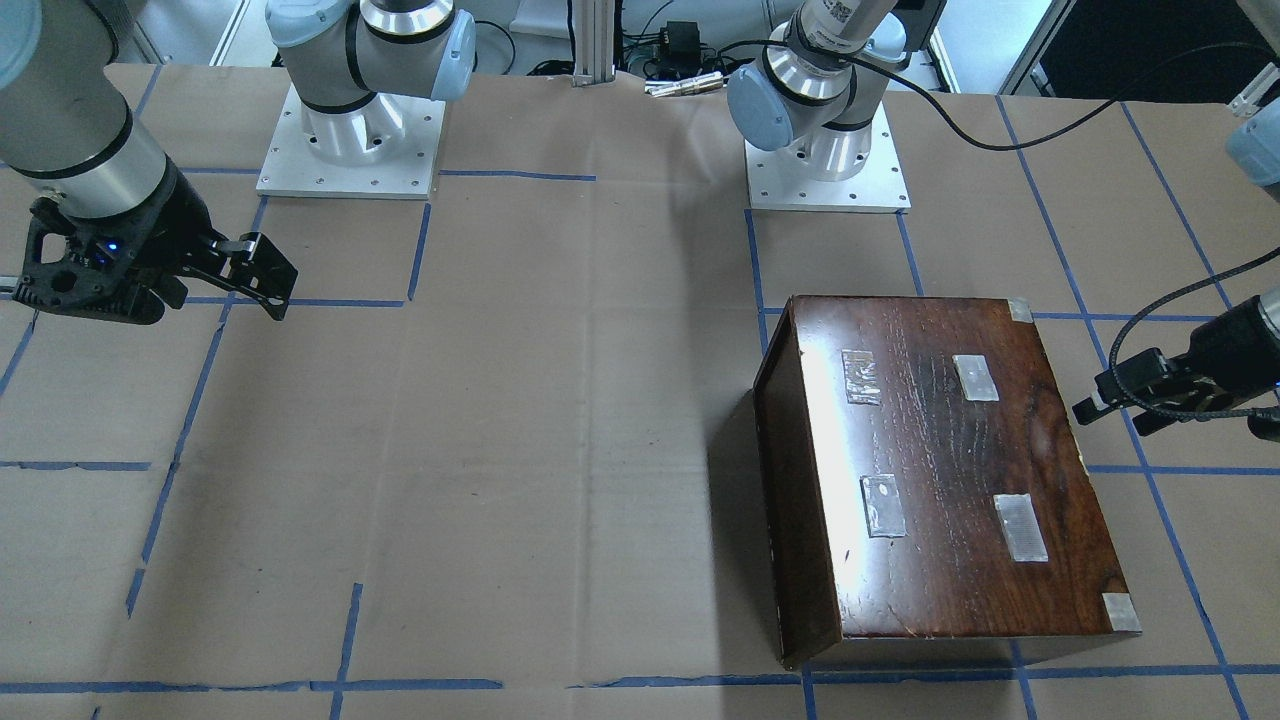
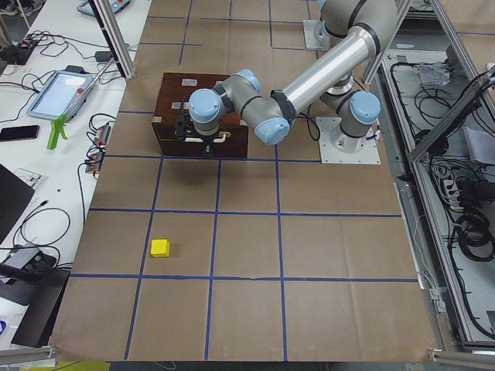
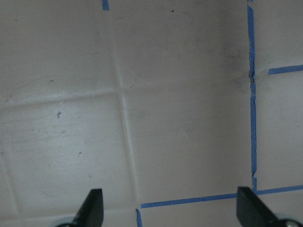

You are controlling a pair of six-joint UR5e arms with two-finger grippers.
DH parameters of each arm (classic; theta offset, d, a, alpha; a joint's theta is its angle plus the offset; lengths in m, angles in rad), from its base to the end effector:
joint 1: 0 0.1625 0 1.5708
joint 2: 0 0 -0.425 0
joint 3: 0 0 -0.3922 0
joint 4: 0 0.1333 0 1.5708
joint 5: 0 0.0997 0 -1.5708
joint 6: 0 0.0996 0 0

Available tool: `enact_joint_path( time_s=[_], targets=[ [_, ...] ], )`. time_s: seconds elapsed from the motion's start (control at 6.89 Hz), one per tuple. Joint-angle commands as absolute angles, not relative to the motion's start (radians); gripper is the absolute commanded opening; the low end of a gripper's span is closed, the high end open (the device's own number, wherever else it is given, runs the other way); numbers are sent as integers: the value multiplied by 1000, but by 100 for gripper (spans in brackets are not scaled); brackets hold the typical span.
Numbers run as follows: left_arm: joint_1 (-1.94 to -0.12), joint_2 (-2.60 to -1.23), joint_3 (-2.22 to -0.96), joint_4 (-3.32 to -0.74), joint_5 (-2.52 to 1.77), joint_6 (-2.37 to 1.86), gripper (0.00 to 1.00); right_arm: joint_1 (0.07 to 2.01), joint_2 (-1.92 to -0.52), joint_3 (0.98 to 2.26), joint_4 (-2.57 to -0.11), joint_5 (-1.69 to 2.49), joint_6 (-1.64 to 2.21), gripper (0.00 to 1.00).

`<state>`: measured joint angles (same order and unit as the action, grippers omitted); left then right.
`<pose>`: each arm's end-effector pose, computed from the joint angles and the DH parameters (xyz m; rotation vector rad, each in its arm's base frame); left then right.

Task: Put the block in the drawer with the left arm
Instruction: 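Close the left gripper on the white drawer handle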

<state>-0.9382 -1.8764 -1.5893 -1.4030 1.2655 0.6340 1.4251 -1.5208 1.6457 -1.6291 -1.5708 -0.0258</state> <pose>0.2132 -0.5670 0.3335 0.0318 -2.8030 0.0782 0.0588 -0.5173 0.4321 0.1878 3.1285 0.1040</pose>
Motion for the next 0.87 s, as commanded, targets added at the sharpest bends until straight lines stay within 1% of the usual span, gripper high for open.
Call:
enact_joint_path(
  time_s=[0.0, 0.73],
  targets=[
    [-940, -1904, -1588, -1401, 1266, 649, 99, 1425, -1520, 1646, -1629, -1571, -26, 100],
    [-951, -1985, -1574, -1321, 1261, 658, 99, 1425, -1522, 1646, -1629, -1571, -26, 100]
  ],
)
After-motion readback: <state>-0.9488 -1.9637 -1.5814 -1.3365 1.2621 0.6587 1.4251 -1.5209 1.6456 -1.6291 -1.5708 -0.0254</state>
